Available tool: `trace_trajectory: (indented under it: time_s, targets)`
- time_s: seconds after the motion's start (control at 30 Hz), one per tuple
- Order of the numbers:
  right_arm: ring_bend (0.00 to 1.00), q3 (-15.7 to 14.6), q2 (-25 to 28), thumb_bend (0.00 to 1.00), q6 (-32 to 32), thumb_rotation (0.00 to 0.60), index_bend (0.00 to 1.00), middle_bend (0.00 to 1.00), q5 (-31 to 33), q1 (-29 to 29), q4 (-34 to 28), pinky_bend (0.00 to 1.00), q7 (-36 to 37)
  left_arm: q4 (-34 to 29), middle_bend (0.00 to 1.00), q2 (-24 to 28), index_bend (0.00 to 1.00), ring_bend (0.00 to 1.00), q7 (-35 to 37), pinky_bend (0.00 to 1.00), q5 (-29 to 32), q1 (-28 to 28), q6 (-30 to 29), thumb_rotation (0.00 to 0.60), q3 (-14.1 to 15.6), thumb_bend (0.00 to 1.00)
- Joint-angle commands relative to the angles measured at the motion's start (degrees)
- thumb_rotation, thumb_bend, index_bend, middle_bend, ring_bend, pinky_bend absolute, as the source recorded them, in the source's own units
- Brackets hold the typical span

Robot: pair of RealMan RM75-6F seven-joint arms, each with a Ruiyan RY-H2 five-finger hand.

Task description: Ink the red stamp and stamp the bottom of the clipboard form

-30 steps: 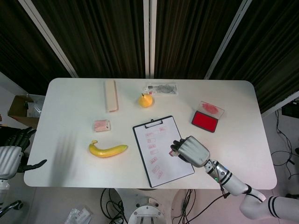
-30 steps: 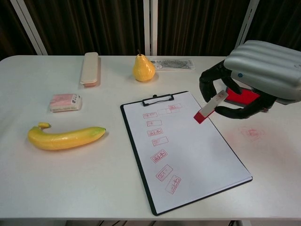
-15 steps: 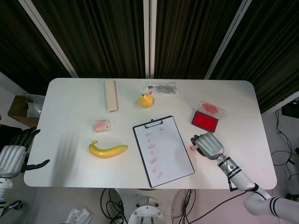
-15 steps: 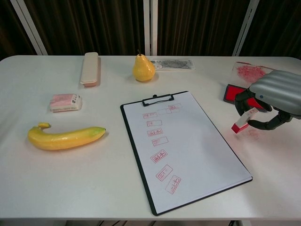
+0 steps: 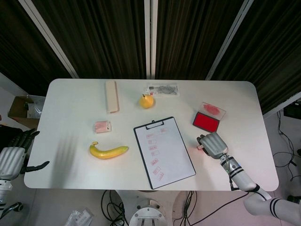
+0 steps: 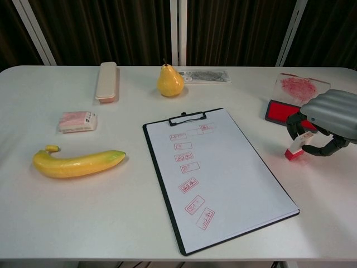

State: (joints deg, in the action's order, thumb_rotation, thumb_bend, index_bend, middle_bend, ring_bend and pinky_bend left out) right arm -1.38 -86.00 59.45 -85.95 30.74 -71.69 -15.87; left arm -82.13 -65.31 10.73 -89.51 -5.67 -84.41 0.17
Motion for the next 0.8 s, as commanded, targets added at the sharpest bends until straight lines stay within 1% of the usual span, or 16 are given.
trace_trajectory:
  time_s: [0.03, 0.23, 0.33, 0.63, 0.8]
  targets:
    - [0.68, 0.05, -0.2, 0.37, -0.29, 0.6, 0.79, 0.64, 0.18, -0.04, 0.39, 0.88, 0.3, 0.05, 0.08, -0.01, 0.11, 0.09, 0.01, 0.18, -0.01, -0.01, -0.02, 0.398, 0.0, 0.09]
    - [0.68, 0.08, -0.58, 0.36, -0.32, 0.6, 0.75, 0.63, -0.08, -0.17, 1.45, 0.88, 1.6, -0.1, 0.08, 0.06, 0.11, 0.09, -0.18, 0.18, 0.0, -0.04, 0.0, 0.398, 0.02, 0.09]
    - [0.68, -0.04, -0.47, 0.35, -0.35, 0.6, 0.72, 0.62, -0.31, -0.24, 1.71, 0.88, 2.2, -0.18, 0.08, 0.07, 0.11, 0.09, -0.27, 0.18, 0.0, -0.05, -0.02, 0.397, 0.02, 0.09]
    - [0.68, -0.47, 0.34, 0.3, -0.63, 0.6, 0.58, 0.52, -0.75, -0.53, 1.56, 0.88, 3.55, -0.35, 0.08, 0.05, 0.11, 0.09, -0.49, 0.18, 0.0, -0.16, 0.08, 0.399, 0.03, 0.09]
    - [0.68, -0.64, 0.64, 0.29, -1.37, 0.6, 0.51, 0.46, -0.65, -0.47, 1.26, 0.88, 3.24, -0.47, 0.08, 0.11, 0.11, 0.09, -0.6, 0.18, 0.03, -0.15, 0.07, 0.399, 0.04, 0.09]
